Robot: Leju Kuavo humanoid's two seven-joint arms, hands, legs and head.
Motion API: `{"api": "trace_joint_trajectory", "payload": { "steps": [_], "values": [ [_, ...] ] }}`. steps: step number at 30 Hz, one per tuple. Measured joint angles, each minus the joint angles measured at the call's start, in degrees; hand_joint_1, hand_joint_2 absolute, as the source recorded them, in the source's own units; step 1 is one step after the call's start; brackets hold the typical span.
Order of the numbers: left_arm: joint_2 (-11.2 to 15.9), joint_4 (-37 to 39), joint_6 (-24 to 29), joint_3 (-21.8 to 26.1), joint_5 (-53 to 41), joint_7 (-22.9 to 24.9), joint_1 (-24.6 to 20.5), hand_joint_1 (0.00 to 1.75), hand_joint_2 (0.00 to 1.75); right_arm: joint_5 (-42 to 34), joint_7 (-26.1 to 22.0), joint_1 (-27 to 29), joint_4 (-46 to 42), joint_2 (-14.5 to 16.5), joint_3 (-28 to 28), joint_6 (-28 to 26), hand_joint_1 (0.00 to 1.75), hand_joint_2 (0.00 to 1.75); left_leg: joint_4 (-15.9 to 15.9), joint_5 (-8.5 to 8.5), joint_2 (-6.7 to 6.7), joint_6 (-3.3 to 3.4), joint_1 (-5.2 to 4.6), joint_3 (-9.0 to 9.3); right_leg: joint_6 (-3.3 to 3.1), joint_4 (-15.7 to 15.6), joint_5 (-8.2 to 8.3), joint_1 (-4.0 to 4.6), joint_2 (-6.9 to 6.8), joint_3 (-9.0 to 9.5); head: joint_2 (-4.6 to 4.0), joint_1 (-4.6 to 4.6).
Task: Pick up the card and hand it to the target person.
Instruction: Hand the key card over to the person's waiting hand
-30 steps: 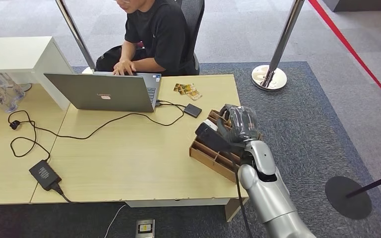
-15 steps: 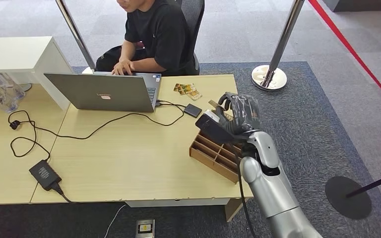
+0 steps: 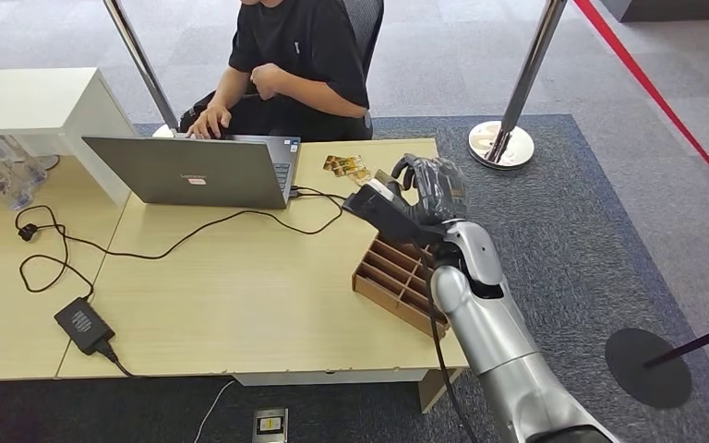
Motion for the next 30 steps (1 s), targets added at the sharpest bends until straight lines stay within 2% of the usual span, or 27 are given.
{"api": "trace_joint_trajectory", "payload": {
  "steps": [10, 24, 27, 28, 30],
  "values": [
    [0.1, 0.0, 0.3, 0.0, 0.2, 0.0, 0.0, 0.0, 0.0, -0.5, -1.0, -3.9, 7.1, 3.1, 0.0, -0.8, 1.5, 1.75, 0.0, 0.01, -0.01, 0.0, 0.01, 0.0, 0.01, 0.0, 0.01, 0.0, 0.0, 0.0, 0.01, -0.01],
    [0.2, 0.2, 0.6, 0.0, 0.2, -0.3, 0.0, 0.0, 0.0, 0.0, -0.9, -5.6, 10.1, 4.4, 0.1, -1.4, 1.44, 1.75, 0.0, 0.02, -0.01, 0.0, 0.01, 0.0, 0.01, 0.0, 0.02, 0.0, 0.0, 0.0, 0.0, -0.01],
    [0.2, 0.2, 0.7, 0.0, 0.2, -0.3, 0.0, 0.0, 0.0, 0.6, -0.5, -5.6, 10.5, 4.4, 0.2, -1.3, 1.15, 1.75, 0.0, 0.01, 0.0, 0.0, 0.01, 0.0, 0.01, 0.0, 0.02, 0.0, 0.0, 0.0, 0.0, -0.01],
    [0.2, 0.2, 0.7, 0.0, 0.2, -0.3, 0.0, 0.0, 0.0, 0.8, -0.3, -5.6, 10.6, 4.5, 0.2, -1.3, 0.8, 1.75, 0.0, 0.01, 0.0, 0.0, 0.01, 0.0, 0.01, 0.0, 0.02, 0.0, 0.0, -0.01, 0.0, -0.01],
    [0.2, 0.2, 0.8, 0.0, 0.1, -0.3, 0.0, 0.0, 0.0, 1.3, 0.1, -5.7, 10.8, 4.5, 0.4, -1.3, 0.27, 1.75, 0.0, 0.01, 0.0, 0.0, 0.01, -0.01, 0.01, 0.0, 0.02, 0.0, 0.0, -0.01, 0.0, -0.01]
  ]
}}
